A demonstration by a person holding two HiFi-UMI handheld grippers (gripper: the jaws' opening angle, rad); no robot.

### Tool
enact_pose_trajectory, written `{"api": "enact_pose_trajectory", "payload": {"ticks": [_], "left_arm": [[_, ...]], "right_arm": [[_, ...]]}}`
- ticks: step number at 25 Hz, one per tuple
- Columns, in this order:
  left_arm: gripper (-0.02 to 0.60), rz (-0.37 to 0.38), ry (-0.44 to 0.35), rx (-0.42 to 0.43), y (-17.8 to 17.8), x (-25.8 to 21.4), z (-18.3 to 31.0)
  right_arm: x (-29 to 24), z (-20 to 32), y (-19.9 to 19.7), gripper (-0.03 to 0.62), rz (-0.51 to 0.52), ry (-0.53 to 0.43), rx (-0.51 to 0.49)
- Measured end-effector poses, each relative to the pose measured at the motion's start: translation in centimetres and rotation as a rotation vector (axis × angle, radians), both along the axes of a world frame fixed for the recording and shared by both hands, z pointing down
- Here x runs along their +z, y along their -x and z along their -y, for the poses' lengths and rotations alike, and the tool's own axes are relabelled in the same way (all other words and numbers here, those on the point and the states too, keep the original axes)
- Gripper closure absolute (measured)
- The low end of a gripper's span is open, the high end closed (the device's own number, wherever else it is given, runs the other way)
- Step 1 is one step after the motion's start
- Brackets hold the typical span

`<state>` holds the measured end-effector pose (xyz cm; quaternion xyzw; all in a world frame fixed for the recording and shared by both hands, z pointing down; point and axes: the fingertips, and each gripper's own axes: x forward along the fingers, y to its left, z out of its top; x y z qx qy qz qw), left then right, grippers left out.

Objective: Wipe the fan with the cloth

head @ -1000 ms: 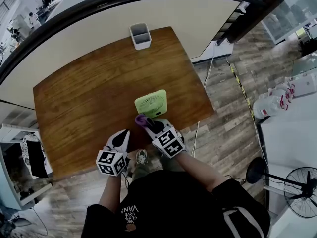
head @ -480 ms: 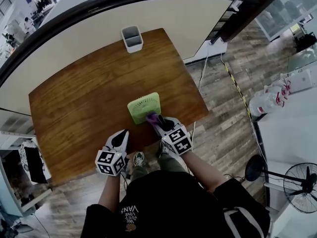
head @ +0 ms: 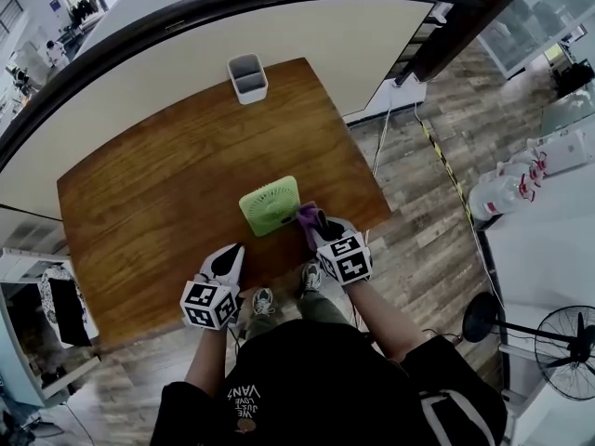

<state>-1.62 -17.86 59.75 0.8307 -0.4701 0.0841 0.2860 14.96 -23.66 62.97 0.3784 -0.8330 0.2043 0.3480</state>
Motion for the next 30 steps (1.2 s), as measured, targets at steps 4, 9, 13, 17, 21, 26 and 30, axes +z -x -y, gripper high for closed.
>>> {"api": "enact_pose_trajectory", "payload": {"ticks": [4, 9, 13, 17, 21, 26, 30], "left_arm": [[0.569, 0.006, -0.007, 0.0, 0.4, -0.5, -0.1], [0.569, 0.009, -0.022, 0.01, 0.7, -1.3, -0.2], [0.569, 0.009, -0.042, 0.029, 0.5, -2.2, -0.1], [0.571, 0.005, -0.066, 0.055, 0.2, -3.6, -0.1], [0.569, 0.005, -0.095, 0.09, -0.1, -5.1, -0.3], [0.569, 0.004, -0.124, 0.137, -0.5, -6.7, -1.2], [0.569, 0.0, -0.146, 0.171, -0.5, -7.6, -2.2]], "right_arm": [[-0.7, 0.1, -0.8, 0.51, 0.001, -0.014, 0.042], [-3.3, -0.2, -0.9, 0.51, 0.051, -0.079, 0.091], [-6.1, -1.0, 0.0, 0.51, 0.112, -0.14, 0.124], [-8.6, -2.2, 1.1, 0.51, 0.183, -0.176, 0.149], [-11.1, -3.4, 1.7, 0.51, 0.232, -0.222, 0.173], [-13.7, -5.0, 2.0, 0.51, 0.276, -0.267, 0.192], [-15.4, -6.3, 1.9, 0.51, 0.3, -0.303, 0.216]]}}
